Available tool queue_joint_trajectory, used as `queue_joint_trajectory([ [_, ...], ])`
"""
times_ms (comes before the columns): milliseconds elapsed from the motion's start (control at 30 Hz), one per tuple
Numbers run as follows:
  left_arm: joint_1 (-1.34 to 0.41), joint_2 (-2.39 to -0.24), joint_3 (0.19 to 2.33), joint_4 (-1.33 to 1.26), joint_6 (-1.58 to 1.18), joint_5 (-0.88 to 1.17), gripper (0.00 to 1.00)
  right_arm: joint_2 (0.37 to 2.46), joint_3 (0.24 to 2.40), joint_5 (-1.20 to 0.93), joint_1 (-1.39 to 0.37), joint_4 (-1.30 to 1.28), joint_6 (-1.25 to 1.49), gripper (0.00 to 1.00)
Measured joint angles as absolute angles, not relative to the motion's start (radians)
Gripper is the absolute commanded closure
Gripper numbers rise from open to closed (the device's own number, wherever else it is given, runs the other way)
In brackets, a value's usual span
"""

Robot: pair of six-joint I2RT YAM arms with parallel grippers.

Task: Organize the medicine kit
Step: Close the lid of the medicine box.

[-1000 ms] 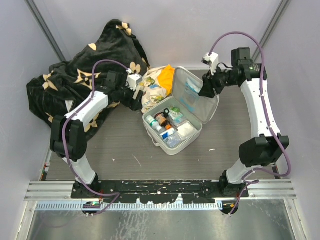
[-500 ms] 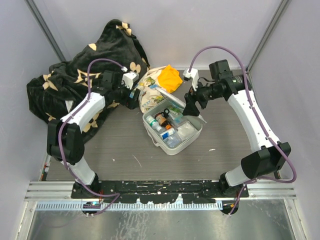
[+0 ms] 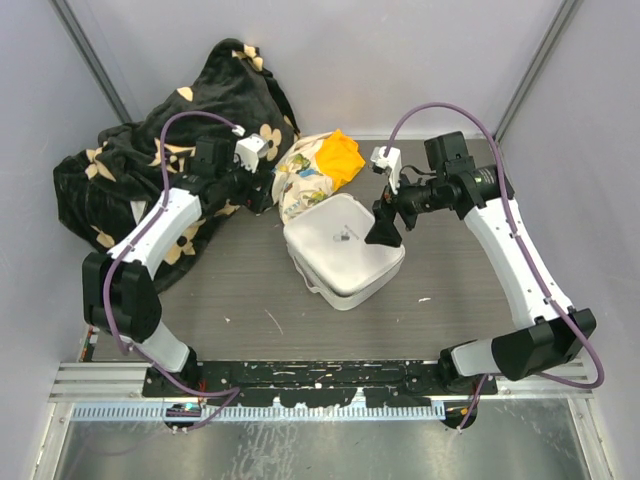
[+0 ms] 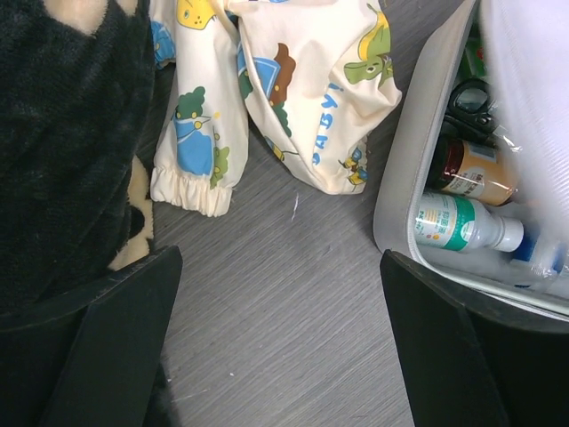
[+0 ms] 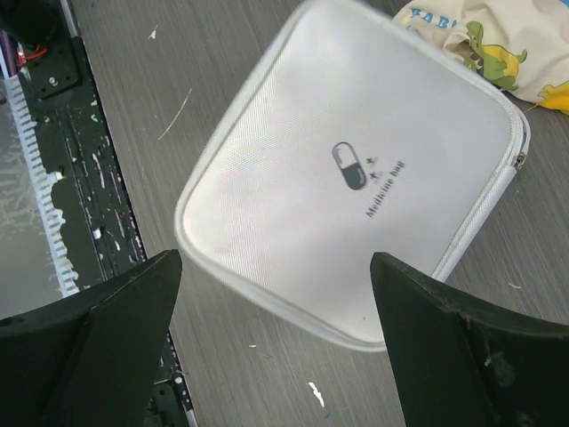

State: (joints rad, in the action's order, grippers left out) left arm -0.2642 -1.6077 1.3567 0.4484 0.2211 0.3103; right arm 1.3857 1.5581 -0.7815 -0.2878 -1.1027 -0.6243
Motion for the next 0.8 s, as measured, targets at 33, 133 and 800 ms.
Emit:
queue_joint_trajectory([
  [33,-0.264,-1.608,1.356,0.448,0.22,0.315,0.01,1.378,1.55,-0.783,-0.288,-1.098,-0.623,0.07],
  [133,-0.264,-1.6,1.342,0.443,0.213,0.341,0.01,1.348,1.497,-0.768,-0.288,-1.07,-0.613,0.07],
  [800,-0.298,-1.53,1.07,0.272,-0.079,0.599,0.03,1.518,1.274,-0.568,-0.123,-0.766,-0.398,0.08],
])
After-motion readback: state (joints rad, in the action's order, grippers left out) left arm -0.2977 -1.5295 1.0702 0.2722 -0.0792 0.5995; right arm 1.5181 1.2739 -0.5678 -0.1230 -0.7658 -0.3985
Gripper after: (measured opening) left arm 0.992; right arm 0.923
